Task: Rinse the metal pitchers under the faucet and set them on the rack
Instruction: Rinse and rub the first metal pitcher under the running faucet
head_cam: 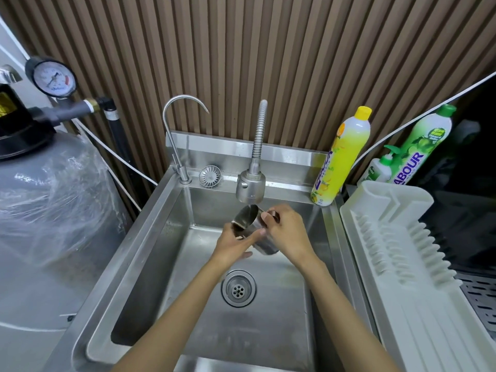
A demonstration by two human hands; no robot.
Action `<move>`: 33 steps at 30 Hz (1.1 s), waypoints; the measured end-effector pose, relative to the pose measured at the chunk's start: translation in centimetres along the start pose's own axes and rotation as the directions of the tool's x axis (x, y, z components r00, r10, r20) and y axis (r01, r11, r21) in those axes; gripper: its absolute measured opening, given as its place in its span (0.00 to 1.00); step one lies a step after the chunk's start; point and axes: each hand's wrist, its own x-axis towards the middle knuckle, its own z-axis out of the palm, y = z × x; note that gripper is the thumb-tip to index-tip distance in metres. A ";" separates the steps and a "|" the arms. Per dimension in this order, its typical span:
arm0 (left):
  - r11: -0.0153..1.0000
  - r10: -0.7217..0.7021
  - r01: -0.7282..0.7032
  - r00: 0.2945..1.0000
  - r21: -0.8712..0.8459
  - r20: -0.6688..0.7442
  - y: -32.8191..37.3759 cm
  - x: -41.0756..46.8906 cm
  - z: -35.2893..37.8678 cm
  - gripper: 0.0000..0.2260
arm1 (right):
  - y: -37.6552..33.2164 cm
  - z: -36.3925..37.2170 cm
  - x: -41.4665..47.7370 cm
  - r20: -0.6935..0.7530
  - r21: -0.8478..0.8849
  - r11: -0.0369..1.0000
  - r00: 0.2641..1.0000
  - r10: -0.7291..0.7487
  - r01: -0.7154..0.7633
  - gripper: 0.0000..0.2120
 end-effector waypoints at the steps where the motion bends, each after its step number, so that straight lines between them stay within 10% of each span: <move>1: 0.997 0.017 -0.015 0.999 -0.069 0.029 -0.1 0.0 0.4 0.25 | -0.2 -0.2 0.0 0.001 -0.040 0.999 0.999 -0.034 0.034 0.09; 4: 0.978 0.124 -0.112 0.991 -0.174 0.060 0.0 0.2 1.5 0.09 | -0.2 -0.7 -0.1 -0.006 -0.051 0.992 0.993 -0.118 0.118 0.09; 10: 0.943 0.238 -0.256 0.966 -0.214 -0.106 0.8 1.7 1.8 0.31 | 1.2 -1.0 0.2 -0.005 0.092 0.988 0.993 -0.121 0.121 0.09; 16: 0.852 0.516 -0.458 0.815 0.254 -0.264 1.1 1.7 0.4 0.41 | 2.7 1.3 0.1 0.123 0.454 0.883 0.990 0.066 -0.116 0.12; 24: 0.518 0.666 -0.447 0.746 0.730 -0.016 0.7 0.8 -3.6 0.41 | 3.5 4.3 -1.6 0.364 0.769 0.522 0.924 0.117 -0.369 0.09; 33: 0.443 0.558 -0.181 0.822 0.878 -0.113 0.3 1.1 -3.7 0.40 | 3.7 3.0 -1.3 0.343 0.665 0.630 0.914 0.218 -0.400 0.09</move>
